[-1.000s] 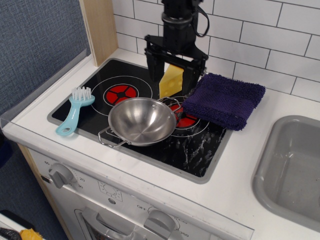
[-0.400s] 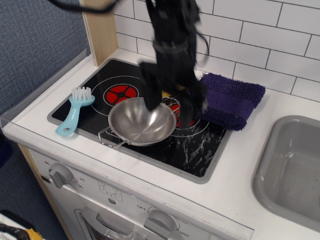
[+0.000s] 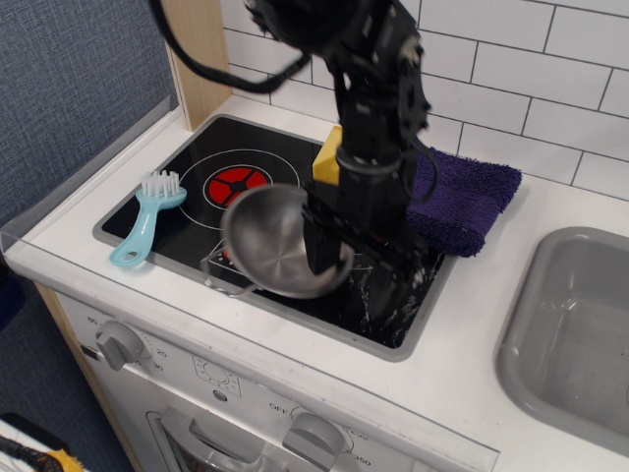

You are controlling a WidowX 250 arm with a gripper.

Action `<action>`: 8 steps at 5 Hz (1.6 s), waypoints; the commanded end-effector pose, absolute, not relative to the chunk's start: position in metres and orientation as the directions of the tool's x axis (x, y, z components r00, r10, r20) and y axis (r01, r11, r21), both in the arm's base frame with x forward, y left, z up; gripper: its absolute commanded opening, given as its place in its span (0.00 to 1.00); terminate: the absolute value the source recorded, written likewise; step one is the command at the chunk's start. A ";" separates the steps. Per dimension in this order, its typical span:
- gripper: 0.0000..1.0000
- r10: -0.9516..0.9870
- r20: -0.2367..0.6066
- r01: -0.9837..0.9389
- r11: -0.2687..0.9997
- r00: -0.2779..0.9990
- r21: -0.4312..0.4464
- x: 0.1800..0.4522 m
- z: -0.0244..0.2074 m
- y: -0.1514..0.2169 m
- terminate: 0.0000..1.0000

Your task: Move the pot to the bottom middle of stove

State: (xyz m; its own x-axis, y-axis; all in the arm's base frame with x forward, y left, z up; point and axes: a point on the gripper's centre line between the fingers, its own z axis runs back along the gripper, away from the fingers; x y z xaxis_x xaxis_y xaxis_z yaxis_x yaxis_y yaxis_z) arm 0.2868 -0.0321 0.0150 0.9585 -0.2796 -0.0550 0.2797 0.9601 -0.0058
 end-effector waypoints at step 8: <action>1.00 -0.323 0.058 0.319 0.945 0.945 0.075 0.286 0.056 -0.033 0.00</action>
